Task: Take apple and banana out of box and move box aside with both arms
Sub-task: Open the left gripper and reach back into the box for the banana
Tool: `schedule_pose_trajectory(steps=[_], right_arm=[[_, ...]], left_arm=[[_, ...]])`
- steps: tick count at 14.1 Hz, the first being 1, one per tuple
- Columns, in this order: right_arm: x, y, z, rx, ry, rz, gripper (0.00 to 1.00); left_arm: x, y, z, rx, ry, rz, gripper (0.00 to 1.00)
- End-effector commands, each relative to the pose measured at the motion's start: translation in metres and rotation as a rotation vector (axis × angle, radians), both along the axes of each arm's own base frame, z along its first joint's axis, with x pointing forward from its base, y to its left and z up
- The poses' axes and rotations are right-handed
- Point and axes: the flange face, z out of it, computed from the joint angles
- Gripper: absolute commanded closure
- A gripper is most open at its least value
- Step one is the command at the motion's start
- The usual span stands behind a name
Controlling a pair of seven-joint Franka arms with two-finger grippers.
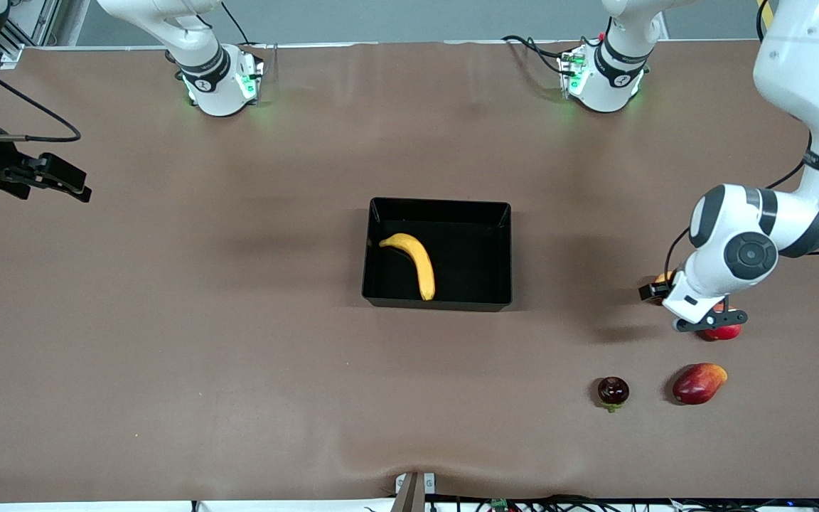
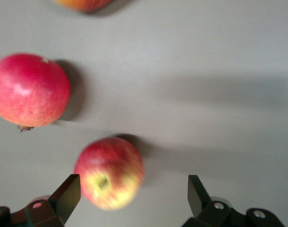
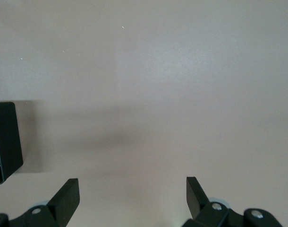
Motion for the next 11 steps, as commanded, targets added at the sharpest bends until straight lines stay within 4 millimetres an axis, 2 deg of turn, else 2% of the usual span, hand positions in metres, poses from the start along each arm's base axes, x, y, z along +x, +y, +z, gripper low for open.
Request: schedule_pose_trajectory(steps=[1,3,5,9,11], right_arm=[[0.002,0.002,0.003,-0.003,-0.003,-0.003,0.0],[0.003,0.003,0.002,-0.003,-0.001,-0.001,0.0],[0.003,0.003,0.002,-0.003,-0.001,-0.001,0.0],[0.003,0.003,0.002,-0.003,-0.001,-0.001,0.0],[0.002,0.004,0.002,-0.003,-0.001,0.002,0.0]], left_arm=[[-0.004,-0.06,0.063,-0.026,-0.017,-0.041,0.0],[-0.011,-0.115,0.087,-0.049,-0.02,-0.045,0.0],[-0.022,-0.182,0.104,-0.1,-0.058,-0.008,0.0],[-0.063,-0.31,0.09,-0.145,-0.056,0.008,0.0],[-0.085,-0.372,0.076,-0.181,-0.028,-0.008,0.0]])
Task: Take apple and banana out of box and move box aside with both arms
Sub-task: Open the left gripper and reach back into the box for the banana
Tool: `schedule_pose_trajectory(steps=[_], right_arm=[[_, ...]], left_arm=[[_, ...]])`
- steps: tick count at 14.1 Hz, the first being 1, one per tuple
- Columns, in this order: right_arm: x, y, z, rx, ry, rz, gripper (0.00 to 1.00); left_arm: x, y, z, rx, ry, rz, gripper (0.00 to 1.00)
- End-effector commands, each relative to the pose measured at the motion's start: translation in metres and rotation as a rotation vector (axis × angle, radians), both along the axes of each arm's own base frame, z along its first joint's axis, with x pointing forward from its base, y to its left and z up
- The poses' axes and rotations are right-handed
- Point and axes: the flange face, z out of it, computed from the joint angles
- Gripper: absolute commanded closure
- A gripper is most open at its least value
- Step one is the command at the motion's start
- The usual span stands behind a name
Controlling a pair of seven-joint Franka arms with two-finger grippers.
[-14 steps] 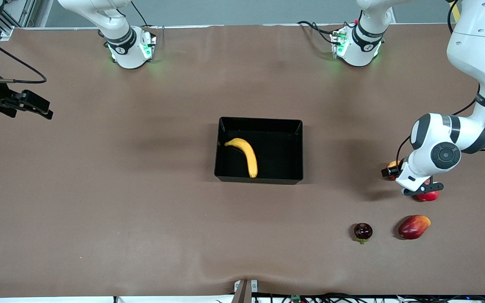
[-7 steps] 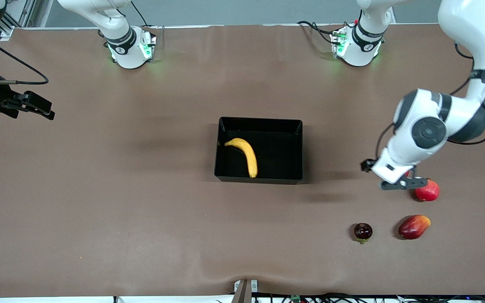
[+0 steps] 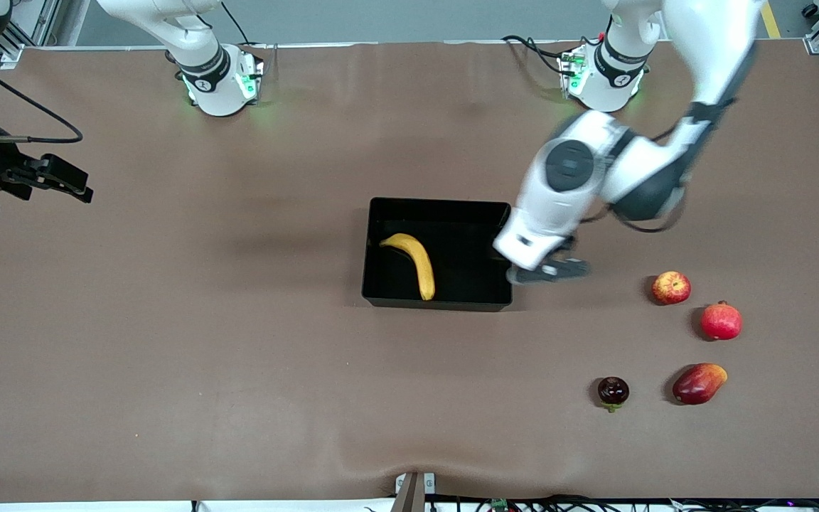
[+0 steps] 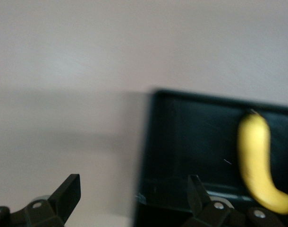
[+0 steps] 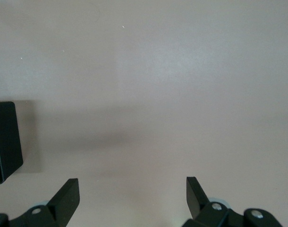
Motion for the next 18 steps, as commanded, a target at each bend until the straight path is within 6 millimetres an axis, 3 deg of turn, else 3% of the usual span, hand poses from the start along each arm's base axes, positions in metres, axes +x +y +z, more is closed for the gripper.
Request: schedule_pose_trajectory(steps=[1,5,9,14,16,18], right_arm=[[0.002,0.004,0.003,-0.003,-0.003,0.001,0.0],[0.003,0.004,0.002,-0.003,-0.001,0.001,0.0],[0.002,0.005,0.001,-0.003,0.001,0.002,0.0],[0.004,0.005,-0.001,-0.004,0.002,0.001,0.0],[0.004,0.005,-0.001,-0.003,0.0,0.002,0.0],[0.004,0.005,-0.001,-0.004,0.0,0.001,0.0]], left_arm=[[-0.015,-0.073,-0.02,-0.045,0.034,0.007,0.0],[-0.032,-0.138,-0.073,-0.012,0.024,0.05,0.0],[-0.039,-0.163,-0.134,-0.063,-0.008,0.09,0.0],[-0.041,-0.166,-0.18,-0.118,0.002,0.089,0.0],[-0.043,-0.169,-0.189,-0.12,-0.015,0.095,0.14],[-0.041,-0.166,-0.191,-0.115,-0.016,0.105,0.45]])
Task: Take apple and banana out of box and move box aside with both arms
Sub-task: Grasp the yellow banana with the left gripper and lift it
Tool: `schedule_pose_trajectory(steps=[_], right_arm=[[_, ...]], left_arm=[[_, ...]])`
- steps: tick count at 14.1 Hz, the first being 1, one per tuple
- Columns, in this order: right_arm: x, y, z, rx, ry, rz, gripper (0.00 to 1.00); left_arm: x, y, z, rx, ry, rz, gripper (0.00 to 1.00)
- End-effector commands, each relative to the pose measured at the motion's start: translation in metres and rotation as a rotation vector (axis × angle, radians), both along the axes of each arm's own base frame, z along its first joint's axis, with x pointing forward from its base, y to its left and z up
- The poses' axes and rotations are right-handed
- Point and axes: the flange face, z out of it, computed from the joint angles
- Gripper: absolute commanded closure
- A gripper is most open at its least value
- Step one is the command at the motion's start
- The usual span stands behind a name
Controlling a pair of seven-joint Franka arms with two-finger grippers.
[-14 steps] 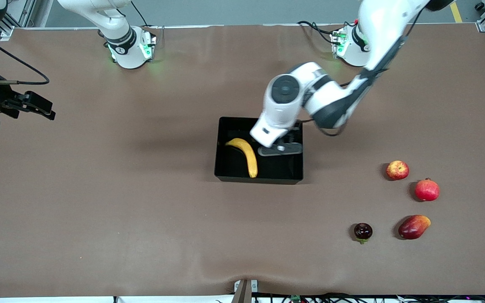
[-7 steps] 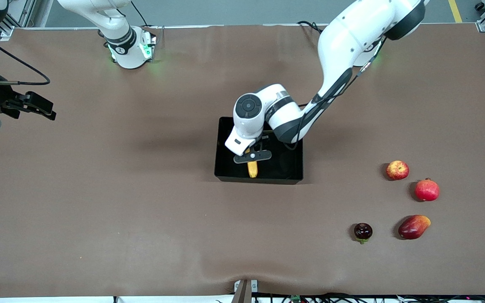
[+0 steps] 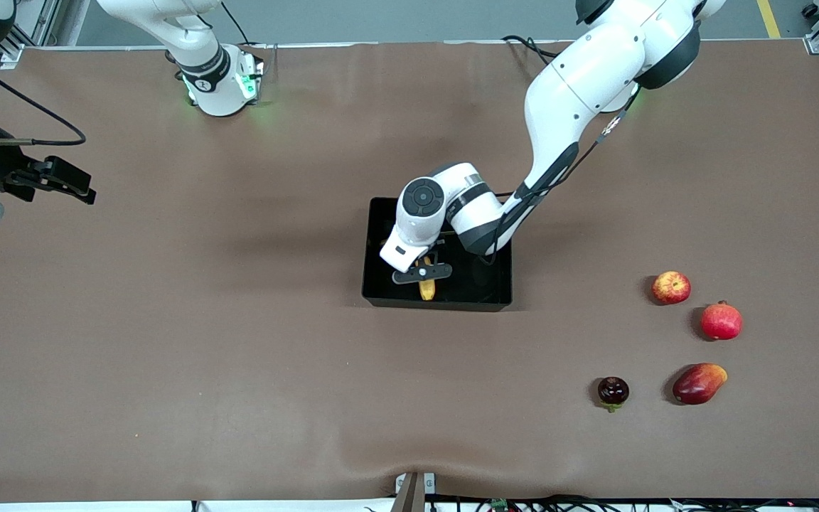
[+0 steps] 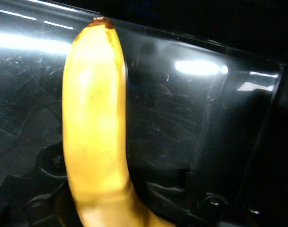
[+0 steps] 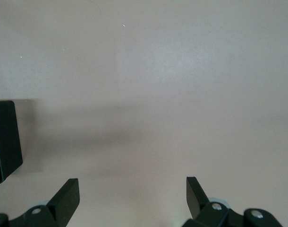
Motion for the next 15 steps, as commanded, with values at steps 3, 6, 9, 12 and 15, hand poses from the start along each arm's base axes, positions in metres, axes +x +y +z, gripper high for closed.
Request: schedule_pose_trajectory(steps=[3,6,9,12,15], right_arm=[[0.003,0.003,0.001,-0.003,-0.004,-0.001,0.0],[0.003,0.003,0.002,-0.003,-0.006,-0.003,0.0],[0.005,0.01,-0.002,-0.004,0.002,0.011,0.0],[0.004,0.01,0.0,-0.004,-0.001,0.01,0.0],[0.006,0.01,-0.001,-0.003,-0.001,0.01,0.0]], left_arm=[[0.003,-0.007,0.001,0.004,-0.032,0.016,0.98],[0.005,0.001,0.021,0.079,-0.02,0.011,1.0],[0.019,0.005,0.067,0.071,-0.055,0.031,1.0],[0.029,0.02,0.126,0.086,-0.073,0.064,1.0],[0.042,0.039,0.193,0.059,-0.107,0.111,1.0]])
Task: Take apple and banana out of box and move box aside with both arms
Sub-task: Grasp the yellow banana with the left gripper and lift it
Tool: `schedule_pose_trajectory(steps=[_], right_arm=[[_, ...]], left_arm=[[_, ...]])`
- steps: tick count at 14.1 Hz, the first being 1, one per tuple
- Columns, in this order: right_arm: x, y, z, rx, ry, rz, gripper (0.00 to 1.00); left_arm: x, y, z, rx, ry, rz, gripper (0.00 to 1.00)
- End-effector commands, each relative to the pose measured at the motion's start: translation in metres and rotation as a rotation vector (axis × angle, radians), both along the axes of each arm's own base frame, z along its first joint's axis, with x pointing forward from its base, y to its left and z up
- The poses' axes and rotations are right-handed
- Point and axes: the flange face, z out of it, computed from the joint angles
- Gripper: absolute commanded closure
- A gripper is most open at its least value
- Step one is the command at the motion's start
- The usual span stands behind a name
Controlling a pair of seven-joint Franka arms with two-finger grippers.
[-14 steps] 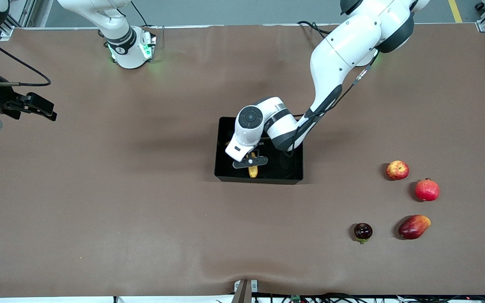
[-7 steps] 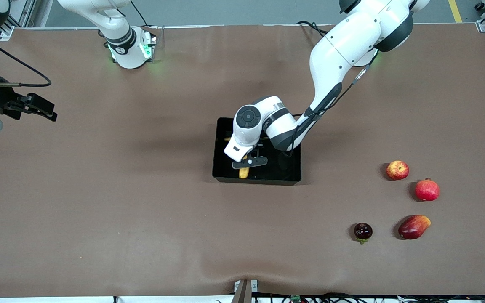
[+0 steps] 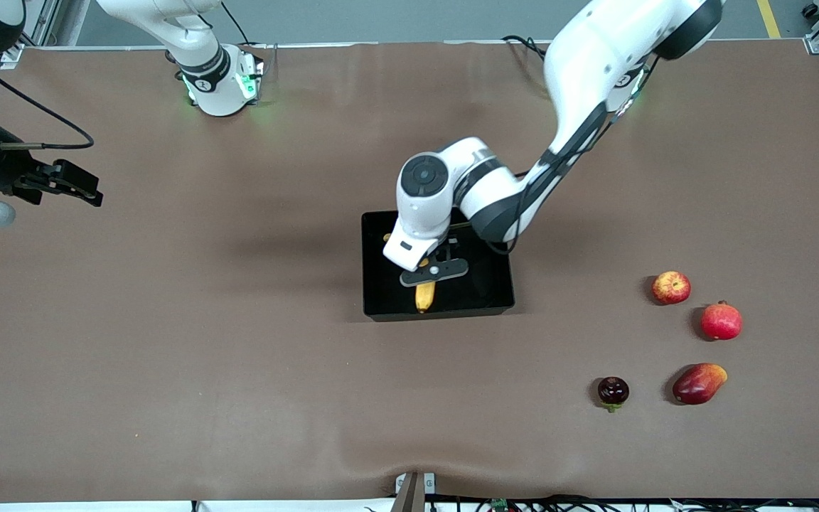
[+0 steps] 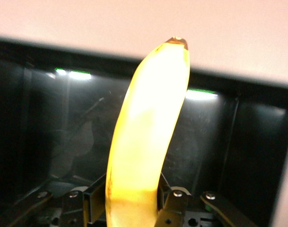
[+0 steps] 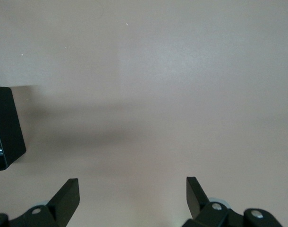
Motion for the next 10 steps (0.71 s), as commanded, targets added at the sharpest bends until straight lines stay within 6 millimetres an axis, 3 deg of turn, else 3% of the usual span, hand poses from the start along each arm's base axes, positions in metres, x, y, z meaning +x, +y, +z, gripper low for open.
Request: schedule_pose_trajectory(steps=[1,5,8,10], right_arm=[[0.005,0.006,-0.001,0.003,0.004,0.002,0.0],[0.018,0.018,-0.028,0.038,0.048,0.009,0.0],[0.033,0.054,-0.062,0.028,0.09,0.064,0.0],[0.045,0.088,-0.094,0.019,0.104,0.114,0.0]], left_arm=[[0.004,0.02,0.055,-0.017,-0.028,0.048,1.0],[0.023,0.059,0.099,-0.016,-0.033,0.072,1.0],[0.04,0.104,0.128,-0.03,-0.011,0.051,1.0],[0.046,0.151,0.125,0.021,0.025,-0.011,1.0]])
